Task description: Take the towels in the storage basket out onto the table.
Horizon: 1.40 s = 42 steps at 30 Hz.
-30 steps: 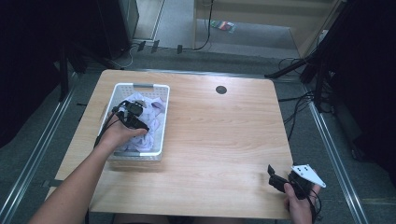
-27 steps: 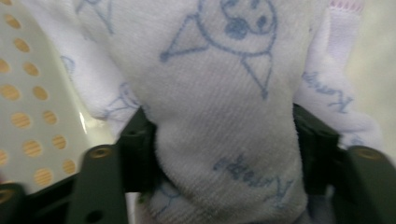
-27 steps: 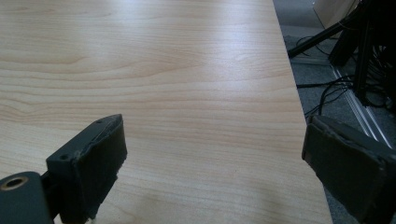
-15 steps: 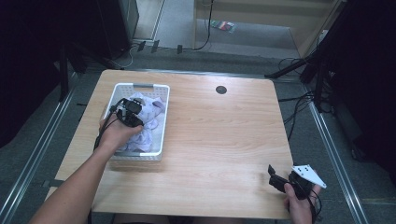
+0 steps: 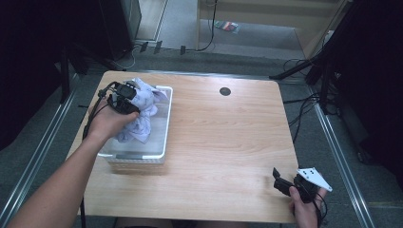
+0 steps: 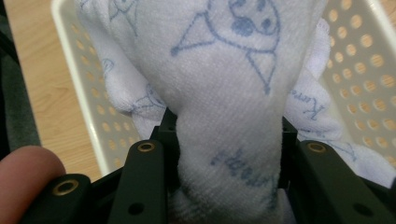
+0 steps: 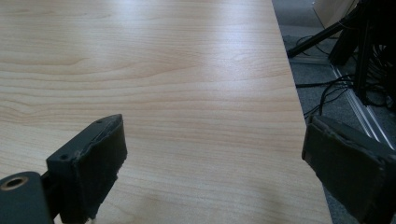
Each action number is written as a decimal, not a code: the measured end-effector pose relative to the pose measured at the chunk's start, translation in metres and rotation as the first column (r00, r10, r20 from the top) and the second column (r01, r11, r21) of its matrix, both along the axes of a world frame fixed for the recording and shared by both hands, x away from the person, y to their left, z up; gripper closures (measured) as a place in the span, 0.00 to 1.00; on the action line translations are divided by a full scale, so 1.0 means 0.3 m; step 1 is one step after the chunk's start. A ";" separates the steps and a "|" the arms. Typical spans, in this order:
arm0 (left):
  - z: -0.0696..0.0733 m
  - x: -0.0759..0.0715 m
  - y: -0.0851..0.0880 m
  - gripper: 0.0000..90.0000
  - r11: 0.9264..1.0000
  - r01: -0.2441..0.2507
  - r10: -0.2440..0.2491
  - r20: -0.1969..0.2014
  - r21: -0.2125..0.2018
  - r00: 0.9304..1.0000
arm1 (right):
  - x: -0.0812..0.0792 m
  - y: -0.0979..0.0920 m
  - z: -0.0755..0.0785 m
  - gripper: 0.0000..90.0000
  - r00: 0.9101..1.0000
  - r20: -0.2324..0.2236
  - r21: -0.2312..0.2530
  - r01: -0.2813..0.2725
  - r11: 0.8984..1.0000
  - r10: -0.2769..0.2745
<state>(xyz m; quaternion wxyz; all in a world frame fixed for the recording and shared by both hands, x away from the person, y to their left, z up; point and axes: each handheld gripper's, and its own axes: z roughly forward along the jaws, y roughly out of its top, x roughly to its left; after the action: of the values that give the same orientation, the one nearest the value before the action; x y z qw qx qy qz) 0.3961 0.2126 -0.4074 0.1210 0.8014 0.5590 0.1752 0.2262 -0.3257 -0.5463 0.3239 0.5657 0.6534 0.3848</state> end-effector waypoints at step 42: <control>0.186 -0.014 -0.282 0.68 0.986 0.155 -0.151 0.058 -0.062 0.987 | -0.001 0.000 0.000 0.07 1.000 0.005 0.006 -0.016 1.000 0.016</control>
<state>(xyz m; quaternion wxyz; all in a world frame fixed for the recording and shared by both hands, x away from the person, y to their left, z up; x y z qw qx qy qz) 0.3919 0.1280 -0.3518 0.1752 0.8326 0.4979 0.1679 0.2258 -0.3257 -0.5462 0.3208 0.5605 0.6560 0.3907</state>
